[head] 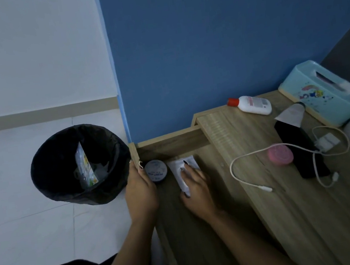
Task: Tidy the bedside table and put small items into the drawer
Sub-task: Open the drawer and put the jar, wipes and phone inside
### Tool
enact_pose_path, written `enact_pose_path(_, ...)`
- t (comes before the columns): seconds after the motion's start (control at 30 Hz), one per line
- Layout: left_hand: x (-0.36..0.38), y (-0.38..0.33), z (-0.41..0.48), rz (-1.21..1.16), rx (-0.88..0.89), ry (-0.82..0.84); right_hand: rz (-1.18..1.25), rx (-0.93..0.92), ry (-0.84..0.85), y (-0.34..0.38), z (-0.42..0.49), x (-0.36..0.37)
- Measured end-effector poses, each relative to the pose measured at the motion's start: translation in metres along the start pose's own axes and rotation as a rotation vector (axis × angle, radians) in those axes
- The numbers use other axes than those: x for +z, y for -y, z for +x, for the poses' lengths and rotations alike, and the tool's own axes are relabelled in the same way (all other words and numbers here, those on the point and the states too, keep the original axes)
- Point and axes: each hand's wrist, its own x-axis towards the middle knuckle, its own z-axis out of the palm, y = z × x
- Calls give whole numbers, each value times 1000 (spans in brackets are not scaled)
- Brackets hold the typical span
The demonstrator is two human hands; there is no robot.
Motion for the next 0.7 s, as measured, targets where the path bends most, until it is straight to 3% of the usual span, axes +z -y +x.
enact_pose_path(0.7,-1,0,-1,34,17,-13,26,-20,115,4,24,12)
